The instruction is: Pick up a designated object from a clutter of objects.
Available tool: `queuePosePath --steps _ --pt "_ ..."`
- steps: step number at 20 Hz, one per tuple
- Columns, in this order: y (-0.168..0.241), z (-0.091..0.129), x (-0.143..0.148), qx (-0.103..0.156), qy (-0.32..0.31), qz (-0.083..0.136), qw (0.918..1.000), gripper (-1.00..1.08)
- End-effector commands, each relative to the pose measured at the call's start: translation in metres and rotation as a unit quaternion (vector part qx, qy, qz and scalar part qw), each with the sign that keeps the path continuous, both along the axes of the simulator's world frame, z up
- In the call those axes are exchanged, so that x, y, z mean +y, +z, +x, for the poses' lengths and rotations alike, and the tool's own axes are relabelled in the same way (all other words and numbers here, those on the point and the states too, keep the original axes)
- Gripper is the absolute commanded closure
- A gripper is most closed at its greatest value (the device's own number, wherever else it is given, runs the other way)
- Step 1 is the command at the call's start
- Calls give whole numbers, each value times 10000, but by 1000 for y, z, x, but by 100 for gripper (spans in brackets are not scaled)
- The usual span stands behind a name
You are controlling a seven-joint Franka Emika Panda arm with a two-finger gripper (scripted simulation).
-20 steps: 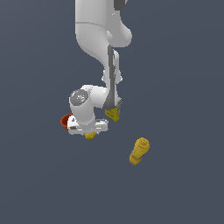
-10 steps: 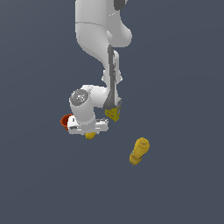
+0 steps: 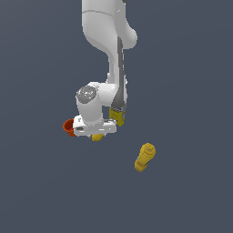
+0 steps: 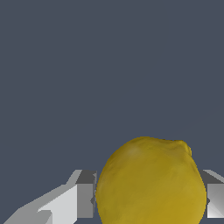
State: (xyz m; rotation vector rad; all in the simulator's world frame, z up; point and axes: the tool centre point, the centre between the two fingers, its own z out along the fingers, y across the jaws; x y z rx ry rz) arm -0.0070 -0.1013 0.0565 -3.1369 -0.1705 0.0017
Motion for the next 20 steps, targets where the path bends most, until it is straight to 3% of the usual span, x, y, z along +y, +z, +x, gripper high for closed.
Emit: queuePosePath --steps 1,20 --pt "14 -2 10 -8 3 -1 10000 108" --pt "185 -34 131 -7 4 -22 10000 108"
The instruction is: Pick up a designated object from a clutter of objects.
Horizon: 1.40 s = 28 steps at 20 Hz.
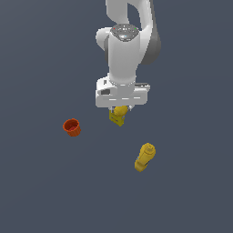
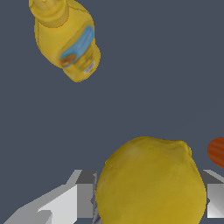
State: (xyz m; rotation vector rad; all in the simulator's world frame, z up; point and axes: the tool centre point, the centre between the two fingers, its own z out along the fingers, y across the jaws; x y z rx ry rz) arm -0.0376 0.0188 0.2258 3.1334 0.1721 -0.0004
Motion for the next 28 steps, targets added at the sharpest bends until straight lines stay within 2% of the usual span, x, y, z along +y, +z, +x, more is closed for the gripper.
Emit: queuePosePath --steps 1,16,21,28 --pt "26 -5 18 -2 -2 -5 10000 108" --pt "166 -26 117 0 5 8 10000 108" --pt "194 -28 138 0 5 11 10000 108" --pt "214 -29 151 0 2 18 10000 108"
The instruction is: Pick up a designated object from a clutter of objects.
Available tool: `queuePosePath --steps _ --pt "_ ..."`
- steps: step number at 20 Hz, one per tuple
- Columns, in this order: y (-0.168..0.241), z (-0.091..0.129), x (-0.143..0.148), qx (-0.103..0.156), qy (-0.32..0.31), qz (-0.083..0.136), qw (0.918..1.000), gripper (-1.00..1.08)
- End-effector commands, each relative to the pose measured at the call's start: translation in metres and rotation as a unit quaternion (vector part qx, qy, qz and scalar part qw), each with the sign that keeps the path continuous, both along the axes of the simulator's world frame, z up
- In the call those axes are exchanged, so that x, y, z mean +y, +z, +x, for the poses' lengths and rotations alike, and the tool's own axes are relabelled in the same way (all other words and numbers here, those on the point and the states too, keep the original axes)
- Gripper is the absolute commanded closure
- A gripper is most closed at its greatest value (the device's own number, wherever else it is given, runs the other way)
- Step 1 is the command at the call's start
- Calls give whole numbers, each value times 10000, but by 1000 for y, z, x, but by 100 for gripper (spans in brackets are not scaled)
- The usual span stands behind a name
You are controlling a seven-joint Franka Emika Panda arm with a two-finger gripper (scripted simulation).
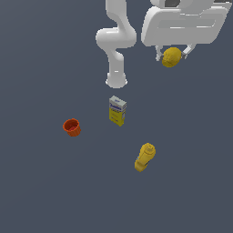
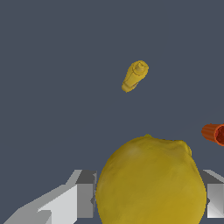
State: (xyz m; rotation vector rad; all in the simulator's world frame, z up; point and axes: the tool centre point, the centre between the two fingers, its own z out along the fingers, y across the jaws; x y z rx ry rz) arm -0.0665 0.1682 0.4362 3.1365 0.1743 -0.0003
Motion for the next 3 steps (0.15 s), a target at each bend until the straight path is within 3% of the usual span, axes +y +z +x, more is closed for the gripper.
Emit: queuePosePath --steps 1,3 --pt "4 0 3 0 -4 1 10000 108" --pt "5 0 3 0 -4 1 10000 108"
